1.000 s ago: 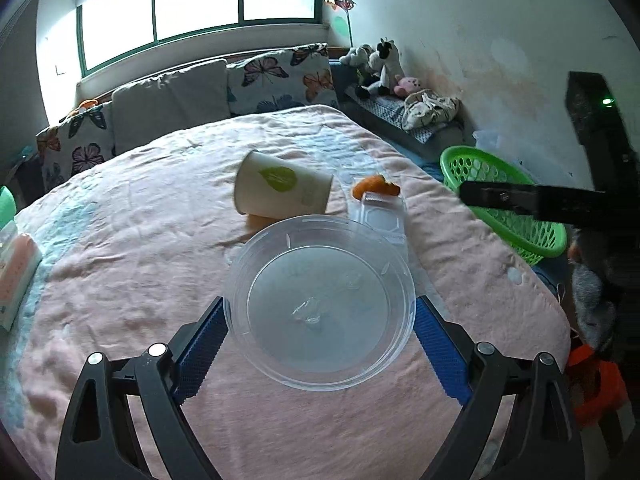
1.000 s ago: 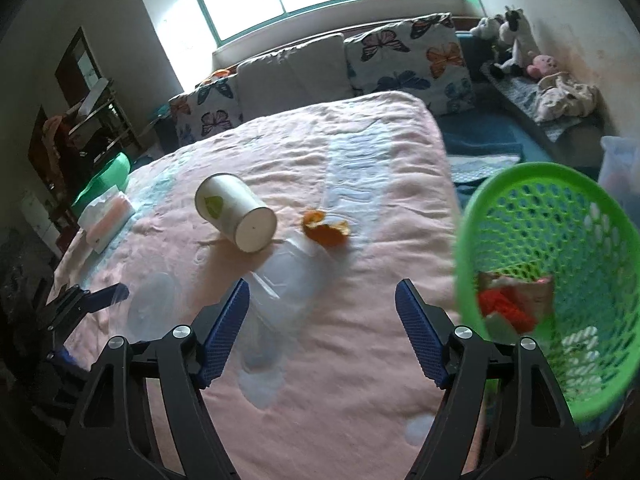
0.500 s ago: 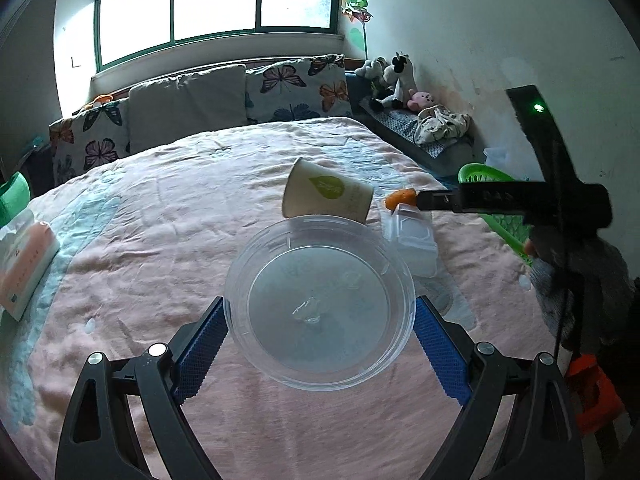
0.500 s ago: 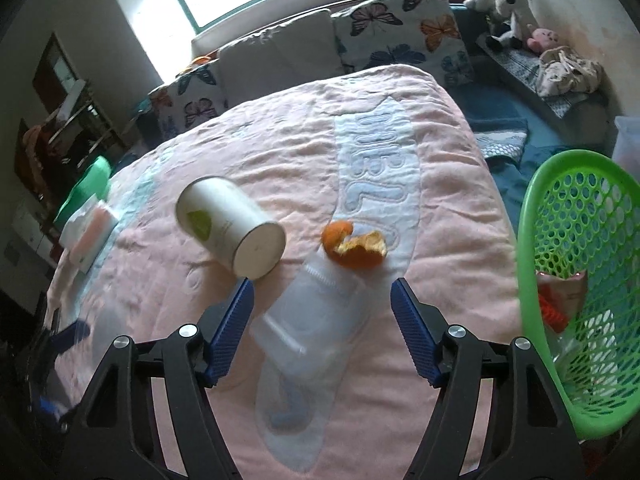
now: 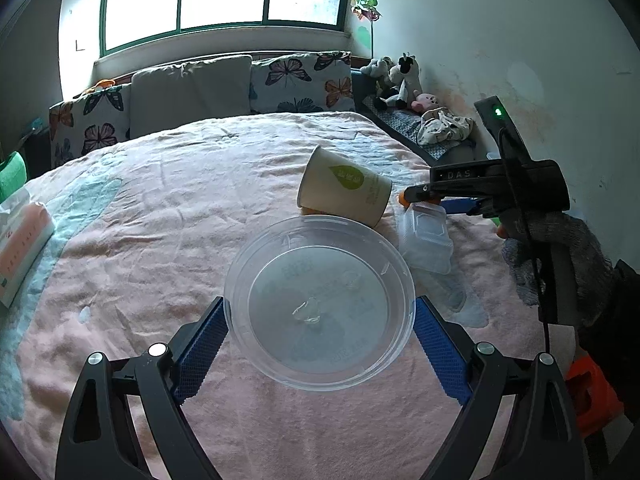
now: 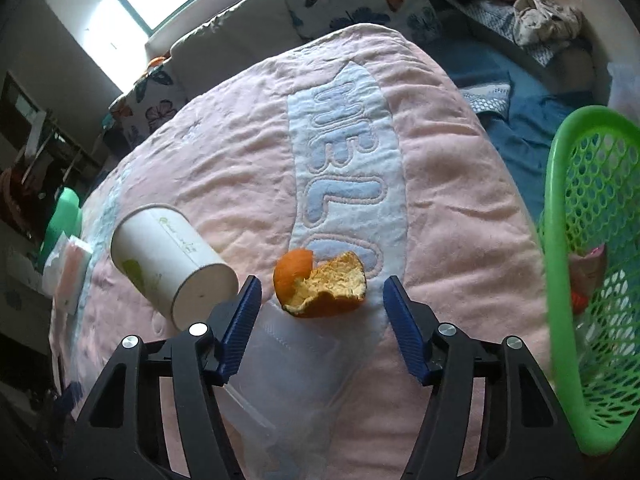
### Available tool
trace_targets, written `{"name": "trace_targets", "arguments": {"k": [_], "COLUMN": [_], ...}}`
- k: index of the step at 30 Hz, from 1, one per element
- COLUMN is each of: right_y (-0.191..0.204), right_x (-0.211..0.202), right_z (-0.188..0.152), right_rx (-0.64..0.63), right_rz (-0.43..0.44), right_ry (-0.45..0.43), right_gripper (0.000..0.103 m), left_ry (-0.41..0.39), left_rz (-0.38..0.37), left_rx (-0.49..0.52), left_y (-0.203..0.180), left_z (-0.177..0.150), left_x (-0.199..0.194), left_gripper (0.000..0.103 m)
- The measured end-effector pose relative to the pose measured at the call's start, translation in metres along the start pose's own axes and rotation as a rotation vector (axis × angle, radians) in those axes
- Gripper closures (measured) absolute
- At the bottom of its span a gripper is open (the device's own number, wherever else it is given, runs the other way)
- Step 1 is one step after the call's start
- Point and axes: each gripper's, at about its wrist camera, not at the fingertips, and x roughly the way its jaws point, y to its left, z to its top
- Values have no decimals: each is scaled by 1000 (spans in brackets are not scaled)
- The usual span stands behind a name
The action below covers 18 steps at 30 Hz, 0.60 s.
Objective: Collect trash
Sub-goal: 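Grasp the clear round lid with the left gripper while the right gripper grasps the orange peel, then drop the orange peel into the basket with the right gripper while the left carries the clear lid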
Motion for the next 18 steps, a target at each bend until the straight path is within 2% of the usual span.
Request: {"name": "trace_targets", "arguments": {"k": [2, 4, 7, 18], "right_y": [1, 1, 4, 2], "right_x": [0, -1, -6, -48], "right_z": [0, 1, 0, -13], "right_rx": [-3, -8, -23, -70], "right_rz": [-3, 16, 18, 31], "right_ry": [-1, -2, -22, -117], "right_gripper": [43, 54, 62, 65], "left_ry": [2, 3, 3, 4], "left_rz": [-3, -5, -4, -14], "left_rx": [-5, -10, -8, -8], "left_y": [0, 0, -2, -9], "left_z": [0, 0, 1, 5], "left_x": [1, 2, 1, 0], "left_gripper": [15, 15, 15, 15]}}
